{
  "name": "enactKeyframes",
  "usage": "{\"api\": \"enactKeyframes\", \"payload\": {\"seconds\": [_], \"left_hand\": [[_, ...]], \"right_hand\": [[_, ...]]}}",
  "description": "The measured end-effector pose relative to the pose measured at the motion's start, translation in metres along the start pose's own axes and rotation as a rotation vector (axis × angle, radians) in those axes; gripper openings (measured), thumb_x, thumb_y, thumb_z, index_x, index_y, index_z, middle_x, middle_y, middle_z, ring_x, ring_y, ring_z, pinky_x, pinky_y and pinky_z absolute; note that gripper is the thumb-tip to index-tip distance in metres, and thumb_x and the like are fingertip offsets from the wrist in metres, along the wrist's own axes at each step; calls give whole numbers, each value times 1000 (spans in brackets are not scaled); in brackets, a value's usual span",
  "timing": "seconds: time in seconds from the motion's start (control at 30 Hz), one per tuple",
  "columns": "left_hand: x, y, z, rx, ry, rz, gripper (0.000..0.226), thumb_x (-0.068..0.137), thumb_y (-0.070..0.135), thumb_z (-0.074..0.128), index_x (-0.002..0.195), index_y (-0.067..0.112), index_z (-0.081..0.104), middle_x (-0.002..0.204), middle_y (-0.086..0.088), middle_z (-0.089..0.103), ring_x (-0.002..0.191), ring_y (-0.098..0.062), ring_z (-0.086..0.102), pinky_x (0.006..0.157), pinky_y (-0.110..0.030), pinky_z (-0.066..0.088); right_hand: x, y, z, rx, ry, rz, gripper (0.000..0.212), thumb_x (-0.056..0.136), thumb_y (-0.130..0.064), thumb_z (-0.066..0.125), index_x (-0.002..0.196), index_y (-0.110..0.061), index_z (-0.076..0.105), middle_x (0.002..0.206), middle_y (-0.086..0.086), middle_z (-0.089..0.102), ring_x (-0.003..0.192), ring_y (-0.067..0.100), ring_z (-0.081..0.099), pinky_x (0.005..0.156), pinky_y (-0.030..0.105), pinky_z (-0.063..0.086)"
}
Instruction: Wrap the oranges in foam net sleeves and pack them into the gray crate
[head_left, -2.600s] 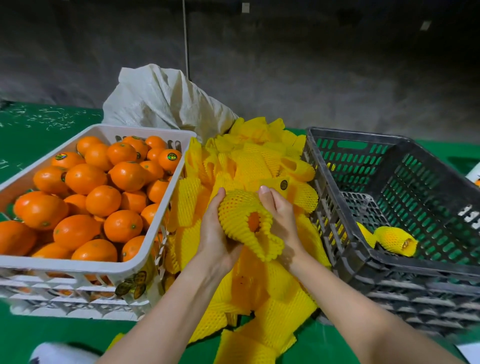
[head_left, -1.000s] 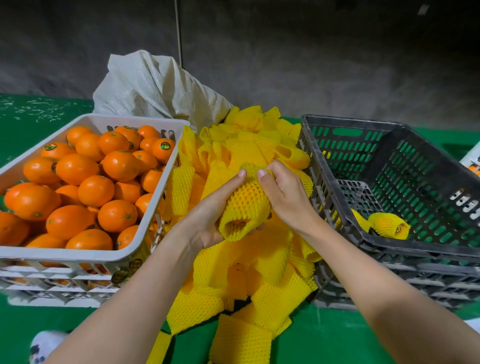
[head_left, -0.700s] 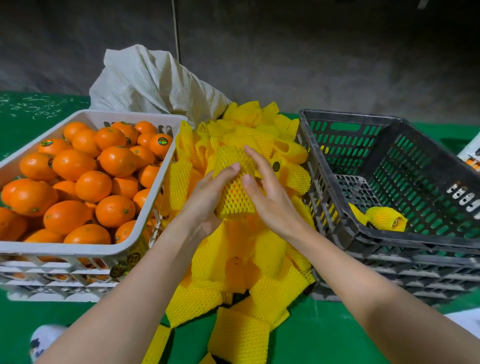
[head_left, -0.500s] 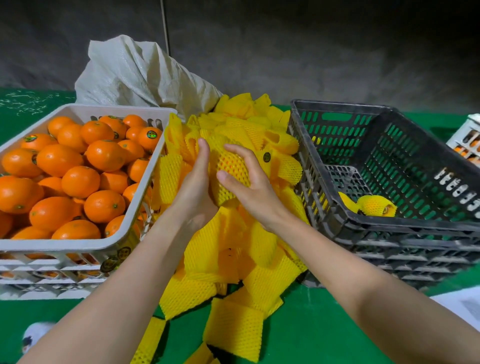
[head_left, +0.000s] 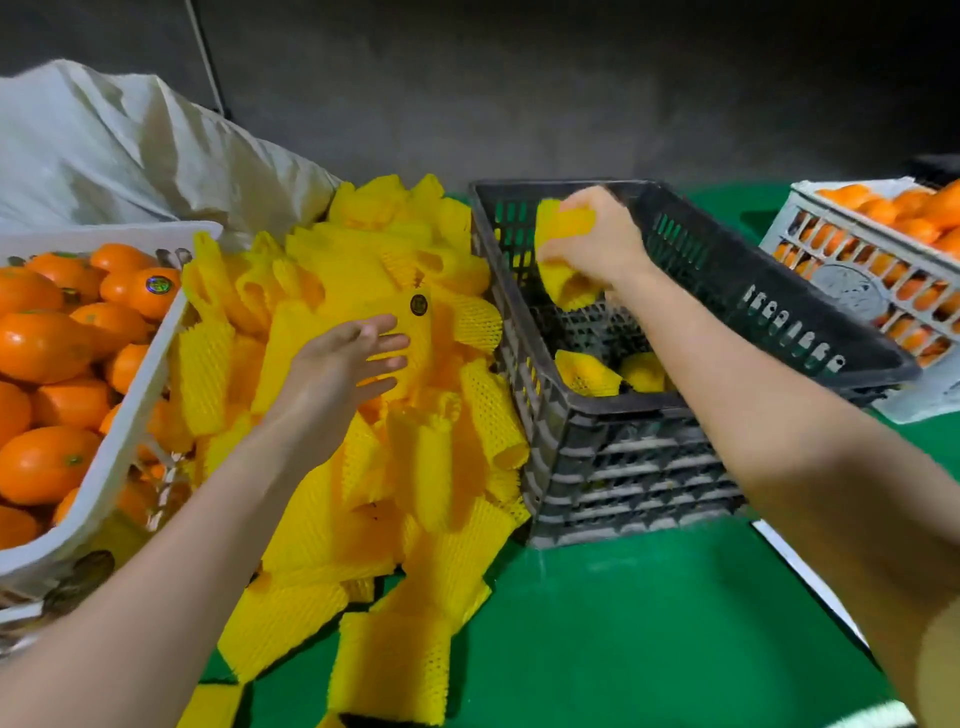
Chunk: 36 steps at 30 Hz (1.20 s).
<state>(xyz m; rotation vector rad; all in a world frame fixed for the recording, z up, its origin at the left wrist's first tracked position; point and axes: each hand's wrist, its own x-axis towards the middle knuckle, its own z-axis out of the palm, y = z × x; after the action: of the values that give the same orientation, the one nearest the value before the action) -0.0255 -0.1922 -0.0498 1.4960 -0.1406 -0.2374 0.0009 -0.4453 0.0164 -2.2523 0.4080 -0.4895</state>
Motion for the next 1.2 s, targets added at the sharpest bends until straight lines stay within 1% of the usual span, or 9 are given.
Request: {"api": "enactKeyframes", "payload": {"seconds": [0.07, 0.17, 0.3, 0.47, 0.67, 0.77, 0.87, 0.93, 1.2], "left_hand": [[5, -9, 6, 62, -8, -14, 24, 101, 16, 39, 119, 10, 54, 112, -10, 62, 95, -20, 61, 82, -31, 48], [13, -17, 12, 94, -4, -39, 23, 100, 13, 43, 119, 9, 55, 107, -7, 64, 95, -20, 61, 84, -32, 48], [22, -21, 11, 75, 19, -50, 18, 100, 11, 44, 112, 12, 57, 103, -5, 65, 94, -21, 62, 81, -33, 50], [24, -27, 2, 43, 59, -60, 20, 99, 8, 44, 114, 10, 57, 103, -7, 64, 93, -22, 62, 81, -34, 49], [25, -29, -8, 2, 92, -50, 18, 98, 6, 44, 107, 12, 59, 101, -8, 64, 91, -22, 61, 83, -36, 48], [24, -29, -12, -12, 107, -50, 19, 97, 7, 46, 100, 17, 61, 100, -7, 65, 90, -22, 62, 82, -36, 48], [22, -27, -19, -31, 115, -29, 20, 97, 6, 46, 97, 19, 62, 99, -6, 65, 91, -22, 62, 81, -36, 48], [20, -26, -22, -43, 118, -26, 20, 96, 6, 47, 97, 19, 62, 100, -6, 65, 92, -22, 62, 81, -36, 48], [8, -18, -32, -70, 195, -62, 15, 95, 9, 51, 100, 17, 63, 99, -6, 65, 88, -17, 62, 75, -30, 50]], "right_hand": [[7, 24, -1, -411, -373, 31, 52, 68, -22, 79, 114, -20, 54, 117, 2, 51, 94, 23, 56, 48, 25, 46], [-1, 39, 17, -869, -837, -101, 29, 77, -23, 73, 97, -13, 54, 97, 1, 46, 80, 21, 49, 54, 27, 40], [-12, 48, 40, -926, -1202, -147, 42, 97, -10, 46, 60, -25, 30, 65, -2, 28, 58, 15, 29, 63, 32, 31], [-13, 49, 38, -791, -1414, 47, 58, 100, -10, 33, 53, -36, 54, 61, -12, 52, 56, 4, 43, 58, 23, 39], [-4, 40, 37, -943, -1189, -25, 18, 90, -24, 59, 83, -18, 43, 77, -2, 35, 73, 25, 52, 70, 38, 52], [5, 33, 28, -863, -832, -178, 27, 89, -14, 58, 114, -8, 51, 95, 8, 57, 70, 19, 50, 62, 36, 48], [8, 24, 25, -570, -342, -247, 34, 92, -14, 53, 126, -11, 54, 126, 11, 56, 110, 30, 54, 92, 40, 47], [2, 8, 32, -396, -176, -385, 29, 92, -16, 53, 121, -13, 59, 124, 9, 60, 112, 29, 54, 96, 42, 45], [2, -35, 106, -561, -609, -602, 56, 86, -12, 63, 137, -16, 39, 141, 10, 40, 130, 28, 36, 106, 40, 34]]}}
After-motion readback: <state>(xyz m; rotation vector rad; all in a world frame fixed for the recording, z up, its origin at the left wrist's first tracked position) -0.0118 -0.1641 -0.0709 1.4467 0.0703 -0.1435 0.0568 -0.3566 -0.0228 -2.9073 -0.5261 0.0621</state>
